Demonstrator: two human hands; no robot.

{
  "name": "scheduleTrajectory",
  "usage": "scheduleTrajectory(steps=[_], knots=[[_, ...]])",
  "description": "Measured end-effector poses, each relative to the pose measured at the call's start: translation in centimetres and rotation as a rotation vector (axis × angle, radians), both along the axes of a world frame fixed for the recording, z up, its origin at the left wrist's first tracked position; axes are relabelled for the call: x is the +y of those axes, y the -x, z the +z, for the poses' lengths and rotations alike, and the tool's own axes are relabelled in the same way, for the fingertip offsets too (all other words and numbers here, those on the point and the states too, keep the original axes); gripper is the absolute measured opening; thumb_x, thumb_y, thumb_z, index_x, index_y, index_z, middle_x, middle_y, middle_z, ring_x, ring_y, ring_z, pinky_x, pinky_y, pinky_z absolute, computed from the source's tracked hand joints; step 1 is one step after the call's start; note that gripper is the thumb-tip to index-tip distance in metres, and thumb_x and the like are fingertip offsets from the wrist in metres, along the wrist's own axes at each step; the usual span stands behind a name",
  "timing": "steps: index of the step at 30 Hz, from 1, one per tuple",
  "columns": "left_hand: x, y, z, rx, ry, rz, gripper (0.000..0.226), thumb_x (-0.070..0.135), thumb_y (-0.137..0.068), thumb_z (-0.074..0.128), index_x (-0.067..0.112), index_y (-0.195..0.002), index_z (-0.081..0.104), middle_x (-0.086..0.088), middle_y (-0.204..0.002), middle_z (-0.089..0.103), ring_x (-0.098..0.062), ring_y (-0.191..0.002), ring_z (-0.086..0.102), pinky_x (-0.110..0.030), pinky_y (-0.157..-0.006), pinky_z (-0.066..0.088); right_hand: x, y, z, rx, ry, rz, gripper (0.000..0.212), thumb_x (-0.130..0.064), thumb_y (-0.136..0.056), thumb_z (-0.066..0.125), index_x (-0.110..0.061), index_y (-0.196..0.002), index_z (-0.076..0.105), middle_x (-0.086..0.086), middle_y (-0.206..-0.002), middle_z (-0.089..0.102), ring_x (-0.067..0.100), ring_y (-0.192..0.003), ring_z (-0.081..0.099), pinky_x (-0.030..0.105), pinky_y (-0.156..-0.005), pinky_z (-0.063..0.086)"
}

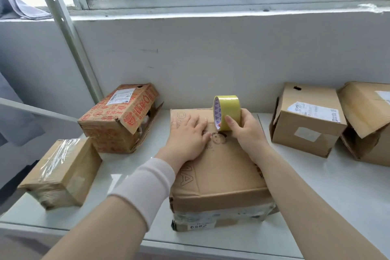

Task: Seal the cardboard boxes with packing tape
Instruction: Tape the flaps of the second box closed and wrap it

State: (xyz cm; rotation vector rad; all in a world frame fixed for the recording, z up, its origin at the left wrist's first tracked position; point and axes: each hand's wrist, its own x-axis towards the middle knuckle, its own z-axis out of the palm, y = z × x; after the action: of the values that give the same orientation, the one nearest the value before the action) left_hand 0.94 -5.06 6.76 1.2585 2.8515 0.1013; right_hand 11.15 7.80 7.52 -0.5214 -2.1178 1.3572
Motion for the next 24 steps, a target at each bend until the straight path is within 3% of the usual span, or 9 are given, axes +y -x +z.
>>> scheduleTrajectory(steps=[4,8,12,15,17,19,21,24], knots=[[0.0,0.7,-0.4,-0.050,-0.024,0.020,0.051,0.045,-0.101,0.020,0.030,-0.150,0.016,0.000,-0.160,0.006,-0.019,-0.147,0.001,-0.049,-0.115,-0.004,-1.1,-0.8,1.2,0.027,0.053,-0.006,0.014,-0.035,-0.091,0.056,-0.025,-0.082,0.056,0.007,-0.096,0.069,0.022,-0.088,0.063,0.034,-0.080,0.049],[0.5,0.3,-0.4,-0.040,-0.021,-0.024,0.051,0.045,-0.102,0.020,0.031,-0.151,0.014,0.001,-0.160,0.004,-0.018,-0.147,0.000,-0.048,-0.116,-0.004,-1.5,-3.1,0.7,0.102,0.124,0.038,0.007,-0.032,-0.090,0.058,-0.026,-0.089,0.060,0.008,-0.101,0.068,0.021,-0.095,0.064,0.036,-0.086,0.050],[0.7,0.6,-0.5,-0.051,-0.037,-0.008,0.051,0.045,-0.102,0.021,0.031,-0.150,0.016,0.002,-0.160,0.004,-0.018,-0.147,0.001,-0.048,-0.116,-0.003,-1.5,-3.1,0.5,-0.034,0.085,0.115,0.034,-0.057,-0.082,0.057,-0.026,-0.093,0.063,-0.001,-0.089,0.073,0.014,-0.091,0.066,0.031,-0.085,0.050],[0.6,0.6,-0.4,-0.059,-0.049,-0.004,0.050,0.044,-0.102,0.022,0.032,-0.150,0.017,0.003,-0.160,0.006,-0.018,-0.147,0.002,-0.047,-0.116,-0.001,-2.0,-4.5,2.3,0.018,0.161,0.110,0.018,-0.036,-0.088,0.059,-0.019,-0.085,0.062,-0.006,-0.070,0.069,0.002,-0.065,0.064,0.011,-0.062,0.048],[0.6,0.5,-0.4,-0.058,-0.048,0.009,0.050,0.044,-0.102,0.022,0.032,-0.150,0.018,0.003,-0.160,0.007,-0.020,-0.147,0.002,-0.047,-0.116,-0.001,-2.4,-6.3,3.5,0.022,0.213,0.100,0.018,-0.031,-0.088,0.058,-0.015,-0.082,0.061,-0.005,-0.064,0.069,0.000,-0.053,0.061,0.008,-0.050,0.045],[0.7,0.5,-0.4,-0.064,-0.049,0.014,0.049,0.045,-0.102,0.021,0.033,-0.149,0.018,0.002,-0.160,0.007,-0.021,-0.147,0.001,-0.046,-0.116,-0.002,-3.5,-8.6,3.3,0.003,0.214,0.133,0.014,-0.030,-0.087,0.058,-0.017,-0.090,0.061,-0.005,-0.070,0.073,-0.001,-0.060,0.065,0.009,-0.054,0.049],[0.7,0.4,-0.4,-0.065,-0.049,0.018,0.049,0.044,-0.102,0.021,0.033,-0.149,0.018,0.002,-0.160,0.007,-0.021,-0.147,0.001,-0.046,-0.116,-0.002,-5.1,-10.2,2.2,0.019,0.193,0.146,0.017,-0.031,-0.086,0.058,-0.019,-0.098,0.060,-0.006,-0.077,0.074,0.003,-0.075,0.068,0.016,-0.069,0.053],[0.7,0.3,-0.3,-0.065,-0.049,0.019,0.049,0.044,-0.102,0.021,0.032,-0.150,0.018,0.001,-0.160,0.007,-0.021,-0.147,0.001,-0.046,-0.116,-0.002,-6.4,-10.6,0.9,0.016,0.183,0.084,0.033,-0.048,-0.076,0.054,-0.022,-0.094,0.063,-0.006,-0.075,0.074,0.004,-0.079,0.068,0.023,-0.077,0.047]])
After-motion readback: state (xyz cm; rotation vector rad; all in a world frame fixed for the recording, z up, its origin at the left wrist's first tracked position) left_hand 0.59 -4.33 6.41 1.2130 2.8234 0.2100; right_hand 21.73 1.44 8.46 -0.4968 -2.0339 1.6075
